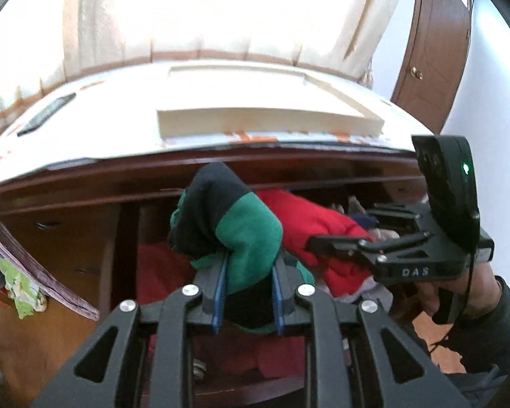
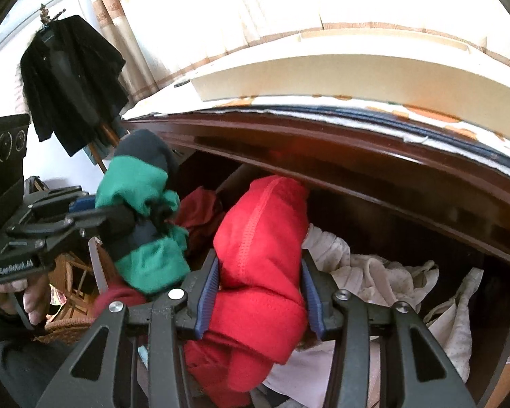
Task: Take underwear out of drawer
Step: 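Lift the green-and-black sock out with the left tool while the right tool lifts the red garment, then raise both held items above the drawer toward the cardboard tray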
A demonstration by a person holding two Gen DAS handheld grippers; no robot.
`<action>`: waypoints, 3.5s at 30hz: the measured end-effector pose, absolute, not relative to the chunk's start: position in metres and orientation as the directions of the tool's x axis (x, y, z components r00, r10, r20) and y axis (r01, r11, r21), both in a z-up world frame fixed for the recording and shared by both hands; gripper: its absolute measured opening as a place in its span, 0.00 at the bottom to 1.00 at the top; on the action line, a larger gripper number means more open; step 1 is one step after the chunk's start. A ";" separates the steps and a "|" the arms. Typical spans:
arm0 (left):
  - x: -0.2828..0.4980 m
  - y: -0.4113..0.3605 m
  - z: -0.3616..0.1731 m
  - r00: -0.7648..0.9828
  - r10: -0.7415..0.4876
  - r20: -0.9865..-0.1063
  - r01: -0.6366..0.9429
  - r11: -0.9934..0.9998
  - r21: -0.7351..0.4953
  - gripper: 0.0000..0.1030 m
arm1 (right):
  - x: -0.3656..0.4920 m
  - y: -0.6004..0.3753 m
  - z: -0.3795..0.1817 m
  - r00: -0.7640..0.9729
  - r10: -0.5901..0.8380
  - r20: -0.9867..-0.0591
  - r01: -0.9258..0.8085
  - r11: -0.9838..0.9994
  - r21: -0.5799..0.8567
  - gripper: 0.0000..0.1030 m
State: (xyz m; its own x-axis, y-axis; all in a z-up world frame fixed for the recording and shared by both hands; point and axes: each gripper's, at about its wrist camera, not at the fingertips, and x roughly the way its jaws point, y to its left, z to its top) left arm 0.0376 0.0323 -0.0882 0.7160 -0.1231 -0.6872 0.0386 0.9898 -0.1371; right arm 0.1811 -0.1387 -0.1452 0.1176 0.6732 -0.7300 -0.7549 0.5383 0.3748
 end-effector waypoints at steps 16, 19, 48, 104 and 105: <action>0.036 0.032 -0.077 0.780 -0.131 -0.611 0.046 0.987 -0.153 0.19 | 0.162 -0.145 -0.128 0.203 0.723 -0.660 -0.818 0.496 0.291 0.30; 0.036 0.035 -0.077 0.782 -0.134 -0.608 0.043 0.986 -0.161 0.19 | 0.170 -0.144 -0.132 0.178 0.713 -0.679 -0.796 0.510 0.326 0.30; 0.033 0.061 -0.085 0.796 -0.158 -0.584 0.022 0.972 -0.233 0.19 | 0.153 -0.091 -0.160 0.156 0.453 -0.878 -0.874 0.478 0.091 0.29; 0.039 0.026 -0.057 0.841 -0.186 -0.508 0.133 0.981 -0.139 0.19 | 0.101 -0.190 -0.069 0.589 0.719 -0.368 -0.774 0.633 -0.003 0.26; 0.040 0.025 -0.056 0.841 -0.188 -0.508 0.137 0.981 -0.137 0.19 | 0.101 -0.190 -0.068 0.591 0.718 -0.367 -0.773 0.634 -0.003 0.26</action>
